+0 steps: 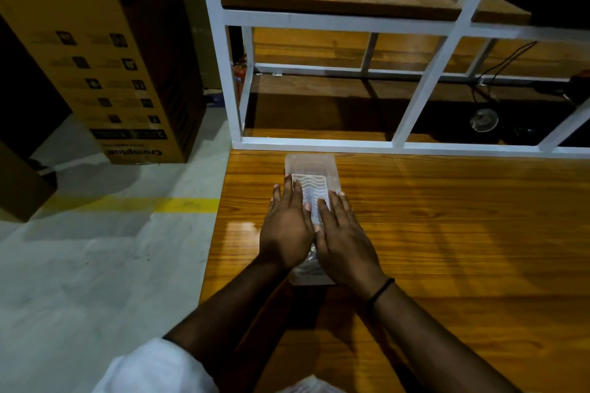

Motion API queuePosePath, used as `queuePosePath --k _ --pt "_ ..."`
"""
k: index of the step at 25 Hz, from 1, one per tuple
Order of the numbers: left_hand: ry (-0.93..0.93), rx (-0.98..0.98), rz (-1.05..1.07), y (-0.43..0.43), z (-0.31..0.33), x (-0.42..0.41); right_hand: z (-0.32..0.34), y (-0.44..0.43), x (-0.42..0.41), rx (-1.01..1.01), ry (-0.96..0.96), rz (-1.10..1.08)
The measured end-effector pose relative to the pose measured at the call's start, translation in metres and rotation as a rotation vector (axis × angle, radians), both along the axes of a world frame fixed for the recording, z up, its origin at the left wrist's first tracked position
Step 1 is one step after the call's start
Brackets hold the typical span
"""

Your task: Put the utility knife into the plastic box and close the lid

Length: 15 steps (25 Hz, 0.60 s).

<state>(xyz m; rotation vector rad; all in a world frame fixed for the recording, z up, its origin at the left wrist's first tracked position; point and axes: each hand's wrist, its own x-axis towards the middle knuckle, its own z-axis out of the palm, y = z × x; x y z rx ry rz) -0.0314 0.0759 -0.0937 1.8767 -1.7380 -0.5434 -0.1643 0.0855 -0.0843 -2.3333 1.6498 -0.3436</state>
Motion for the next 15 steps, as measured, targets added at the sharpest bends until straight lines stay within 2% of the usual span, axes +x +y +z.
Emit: queuePosePath --k 6,11,15 --pt "-0.027 -0.02 -0.004 0.002 0.004 0.001 0.002 0.001 -0.001 -0.005 0.043 0.007" --pt "-0.072 -0.183 0.016 0.01 0.007 0.002 0.008 0.005 0.001 -0.025 0.016 0.019" --pt "-0.066 -0.271 -0.009 0.015 0.015 0.003 0.016 0.009 0.001 -0.012 0.074 0.029"
